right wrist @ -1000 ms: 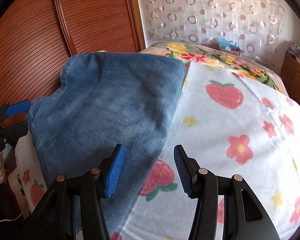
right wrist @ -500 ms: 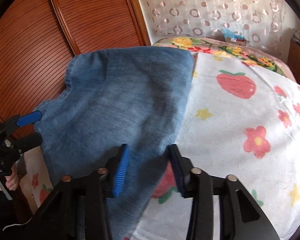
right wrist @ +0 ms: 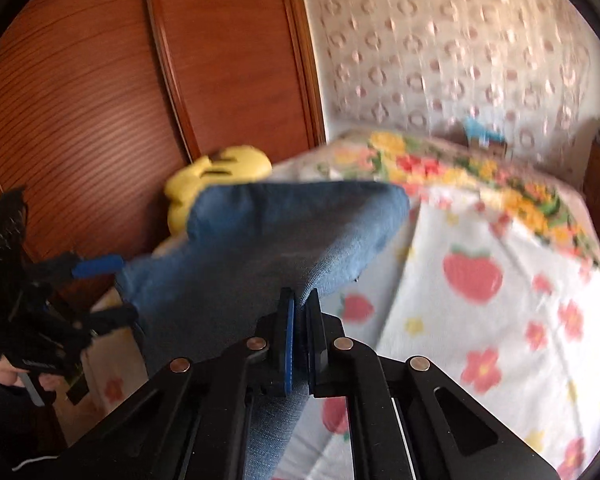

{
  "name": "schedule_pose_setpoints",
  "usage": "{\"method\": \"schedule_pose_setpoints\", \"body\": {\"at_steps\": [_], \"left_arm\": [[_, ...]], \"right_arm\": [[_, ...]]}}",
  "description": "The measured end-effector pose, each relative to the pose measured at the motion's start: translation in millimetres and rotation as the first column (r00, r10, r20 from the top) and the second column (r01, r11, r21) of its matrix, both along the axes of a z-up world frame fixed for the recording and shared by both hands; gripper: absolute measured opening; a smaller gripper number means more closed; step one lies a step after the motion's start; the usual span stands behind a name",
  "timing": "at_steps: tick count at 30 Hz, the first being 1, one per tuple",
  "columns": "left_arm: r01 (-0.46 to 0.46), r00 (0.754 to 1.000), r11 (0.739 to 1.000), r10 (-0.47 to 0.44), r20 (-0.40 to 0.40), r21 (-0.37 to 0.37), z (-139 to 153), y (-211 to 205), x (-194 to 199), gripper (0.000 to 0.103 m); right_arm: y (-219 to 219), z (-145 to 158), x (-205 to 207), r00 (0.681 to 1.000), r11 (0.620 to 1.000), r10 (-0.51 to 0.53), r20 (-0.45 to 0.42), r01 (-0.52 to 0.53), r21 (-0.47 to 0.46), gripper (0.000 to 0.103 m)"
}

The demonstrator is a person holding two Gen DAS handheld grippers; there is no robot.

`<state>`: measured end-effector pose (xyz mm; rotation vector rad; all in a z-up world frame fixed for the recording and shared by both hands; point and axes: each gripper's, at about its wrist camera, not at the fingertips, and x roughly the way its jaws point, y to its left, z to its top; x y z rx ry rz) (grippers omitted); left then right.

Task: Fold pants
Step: 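Lift the jeans edge with the right gripper and fold it over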

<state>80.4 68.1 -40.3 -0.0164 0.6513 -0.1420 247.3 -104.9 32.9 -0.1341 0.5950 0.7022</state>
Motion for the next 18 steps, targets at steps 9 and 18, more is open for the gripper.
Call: {"method": "schedule_pose_setpoints", "body": {"at_steps": [9,18], "left_arm": [[-0.029,0.996,0.999,0.030,0.086,-0.021,34.9,11.2,-14.7,0.082],[0.002,0.995,1.000,0.000,0.097,-0.016,39.3,0.0,-10.4,0.082]], "right_arm": [[10.5,63.3,-30.5,0.985,0.999,0.044,0.168,-0.043,-0.009,0.003],[-68.3,61.5,-53.9,0.980,0.995,-0.080,0.182,0.091,-0.051,0.003]]}}
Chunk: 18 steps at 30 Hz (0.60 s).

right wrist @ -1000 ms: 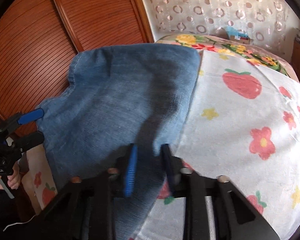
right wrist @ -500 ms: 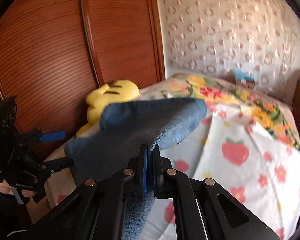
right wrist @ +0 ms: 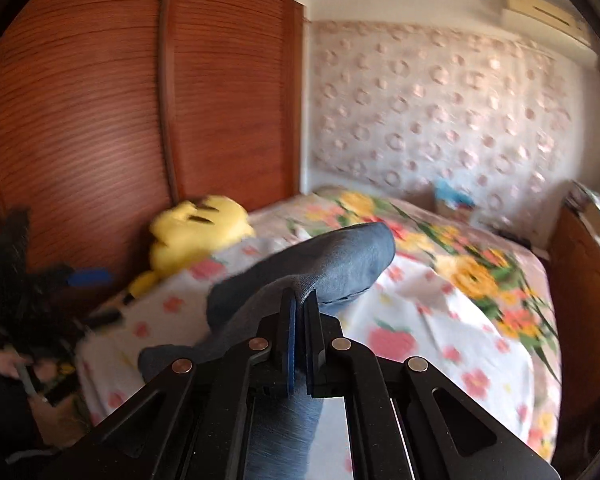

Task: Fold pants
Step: 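Lift the jeans edge with the right gripper and fold it over, then open the right gripper and release the folded jeans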

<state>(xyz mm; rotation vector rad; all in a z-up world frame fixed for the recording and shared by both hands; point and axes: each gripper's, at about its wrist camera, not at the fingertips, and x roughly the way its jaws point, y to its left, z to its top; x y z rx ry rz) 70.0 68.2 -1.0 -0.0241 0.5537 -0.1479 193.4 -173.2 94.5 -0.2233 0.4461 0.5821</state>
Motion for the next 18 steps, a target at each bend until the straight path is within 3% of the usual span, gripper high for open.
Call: {"method": "schedule_pose_setpoints", "body": {"at_steps": [4,9,16,18], "left_arm": [[0.042,0.999,0.999,-0.042,-0.020,0.000,-6.3,-20.1,7.2,0.082],[0.113,0.992,0.994,-0.111,-0.067,0.016,-19.3,-55.0,19.2,0.082],[0.205,0.973,0.978,-0.200,-0.112,0.032,-30.5,-107.4,30.1,0.082],[0.224,0.967,0.973,-0.217,-0.131,0.047,-36.5,-121.5,34.2,0.082]], "right_arm": [[-52.2,-47.8,5.5,0.989,0.995,-0.098,-0.107,0.097,-0.014,0.003],[-87.4,-96.5,7.5,0.969,0.986,-0.162,-0.186,0.165,0.001,0.003],[-98.5,-119.0,15.5,0.956,0.978,-0.196,-0.217,0.207,0.032,0.004],[-96.0,-120.3,15.1,0.949,0.973,-0.216,-0.230,0.229,0.031,0.009]]}}
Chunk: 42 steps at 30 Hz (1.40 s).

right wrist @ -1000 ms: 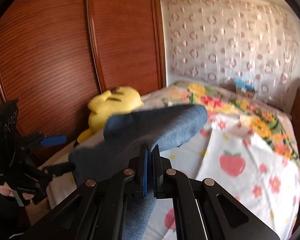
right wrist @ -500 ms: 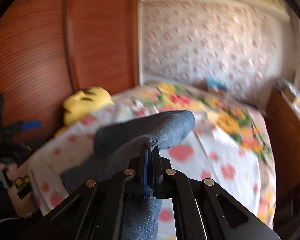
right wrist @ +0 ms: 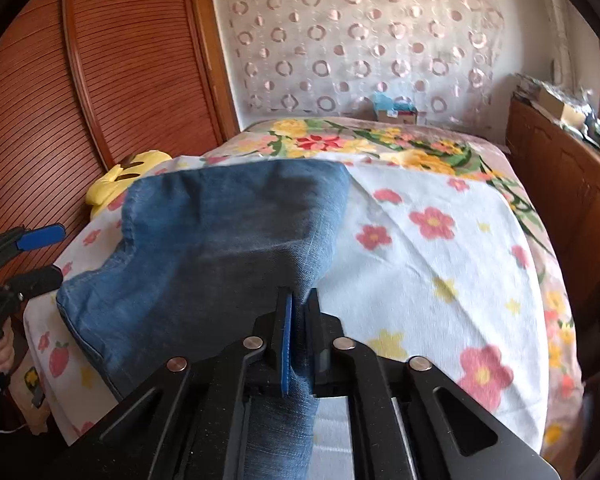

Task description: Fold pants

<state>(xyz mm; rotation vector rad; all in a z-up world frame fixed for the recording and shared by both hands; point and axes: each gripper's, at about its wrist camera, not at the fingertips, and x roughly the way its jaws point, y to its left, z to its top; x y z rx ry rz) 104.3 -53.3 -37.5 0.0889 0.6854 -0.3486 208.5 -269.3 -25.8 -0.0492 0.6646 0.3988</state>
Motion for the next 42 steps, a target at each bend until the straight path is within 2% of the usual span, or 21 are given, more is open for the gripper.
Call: {"method": "schedule_pose_setpoints", "body": {"at_steps": [1,3,5,8,16,22,28,30,32,33,35,38,42], "left_arm": [[0.003,1.000,1.000,-0.003,-0.005,0.007,-1.2,-4.1,1.1,0.082],[0.012,1.000,1.000,-0.012,-0.027,0.014,-9.3,-12.1,3.5,0.082],[0.020,0.999,1.000,-0.019,-0.046,0.014,-14.8,-16.7,5.0,0.082],[0.021,0.997,1.000,-0.019,-0.072,0.018,-23.0,-20.4,6.5,0.082],[0.010,0.991,0.999,-0.004,-0.130,0.045,-45.5,-23.5,13.0,0.082],[0.006,0.992,0.999,-0.001,-0.130,0.042,-48.5,-20.7,13.3,0.082],[0.008,0.992,0.999,-0.003,-0.125,0.039,-50.6,-19.9,13.3,0.082],[0.008,0.992,0.999,-0.004,-0.126,0.031,-50.3,-18.0,12.9,0.082],[0.007,0.992,1.000,-0.004,-0.127,0.029,-49.9,-16.6,13.0,0.082],[0.006,0.992,1.000,-0.003,-0.127,0.028,-49.3,-15.0,13.0,0.082],[-0.003,0.992,1.000,0.006,-0.124,0.022,-46.6,-9.3,12.0,0.082],[-0.028,0.994,1.000,0.028,-0.105,0.008,-39.5,4.4,8.0,0.082],[-0.073,0.994,0.997,0.071,-0.083,-0.018,-29.2,26.5,3.4,0.082]], "right_arm": [[0.2,-1.4,3.4,1.000,1.000,-0.014,-0.006,0.014,-0.001,0.010],[-1.6,-4.4,-1.1,1.000,1.000,-0.024,-0.015,0.024,0.009,0.020],[0.5,-6.4,-3.9,0.999,0.999,-0.013,-0.030,0.014,0.032,0.036],[-2.7,-8.3,-8.3,0.999,0.999,-0.012,-0.044,0.013,0.033,0.049],[-9.6,-16.3,3.2,0.993,0.998,-0.028,-0.113,0.034,0.056,0.051],[-4.3,-22.4,11.2,0.989,0.993,-0.013,-0.147,0.030,0.111,0.051],[-2.5,-24.5,13.8,0.987,0.991,-0.017,-0.157,0.037,0.126,0.051],[0.5,-25.4,14.0,0.988,0.992,-0.010,-0.157,0.030,0.125,0.051],[2.9,-25.7,14.1,0.987,0.991,0.007,-0.160,0.015,0.135,0.036],[3.6,-25.4,13.9,0.986,0.989,0.018,-0.163,0.006,0.145,0.032],[4.9,-19.9,12.5,0.988,0.990,0.013,-0.153,0.009,0.141,0.012],[6.4,-0.5,7.1,0.993,0.986,0.033,-0.110,-0.014,0.165,0.007],[20.0,32.3,-1.2,0.997,0.982,0.078,-0.029,-0.072,0.173,0.007]]}}
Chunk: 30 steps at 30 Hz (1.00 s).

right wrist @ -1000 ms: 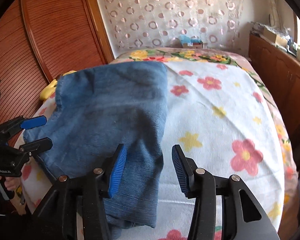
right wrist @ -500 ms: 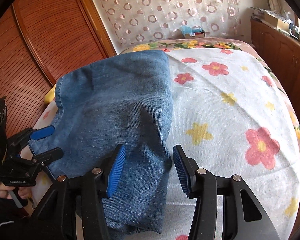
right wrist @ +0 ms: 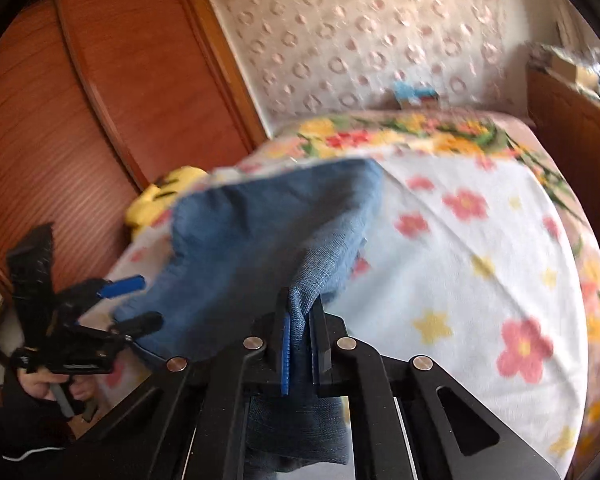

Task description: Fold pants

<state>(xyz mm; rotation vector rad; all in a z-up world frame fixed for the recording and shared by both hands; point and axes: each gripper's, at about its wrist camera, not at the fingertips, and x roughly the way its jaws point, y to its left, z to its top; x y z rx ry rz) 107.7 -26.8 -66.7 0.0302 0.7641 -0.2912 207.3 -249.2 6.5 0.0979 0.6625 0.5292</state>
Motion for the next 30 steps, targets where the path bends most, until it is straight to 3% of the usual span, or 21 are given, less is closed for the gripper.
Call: {"method": "schedule_pose_setpoints", "body": {"at_steps": [5,10,16,24,27,29,30], "left_arm": [[-0.055,0.997,0.998,0.056,0.056,-0.018,18.7,32.0,-12.6,0.082],[-0.117,0.988,0.993,0.120,0.100,-0.034,33.4,66.7,-24.5,0.082],[-0.211,0.968,0.976,0.217,0.127,-0.057,40.2,115.7,-33.7,0.082],[-0.271,0.953,0.960,0.278,0.117,-0.070,32.9,143.0,-33.7,0.082],[-0.268,0.955,0.961,0.275,0.113,-0.067,32.1,142.8,-33.1,0.082],[-0.261,0.957,0.963,0.266,0.115,-0.063,32.1,139.3,-32.2,0.082],[-0.256,0.958,0.965,0.262,0.116,-0.063,32.4,137.3,-31.5,0.082]], "right_arm": [[42.1,31.5,-7.8,0.991,0.994,0.108,0.085,-0.108,0.002,0.006],[101.2,41.7,-11.6,0.967,0.974,0.225,0.116,-0.224,-0.021,0.006],[175.3,18.9,-9.2,0.930,0.933,0.359,0.074,-0.355,-0.065,0.006],[215.6,-44.4,9.9,0.904,0.901,0.417,-0.094,-0.425,-0.088,0.006],[207.7,-35.6,12.6,0.907,0.907,0.411,-0.089,-0.417,-0.061,0.013],[194.1,-20.8,11.6,0.914,0.912,0.399,-0.069,-0.404,-0.075,0.030],[194.7,-15.5,2.5,0.917,0.914,0.394,-0.056,-0.397,-0.085,0.032]]}}
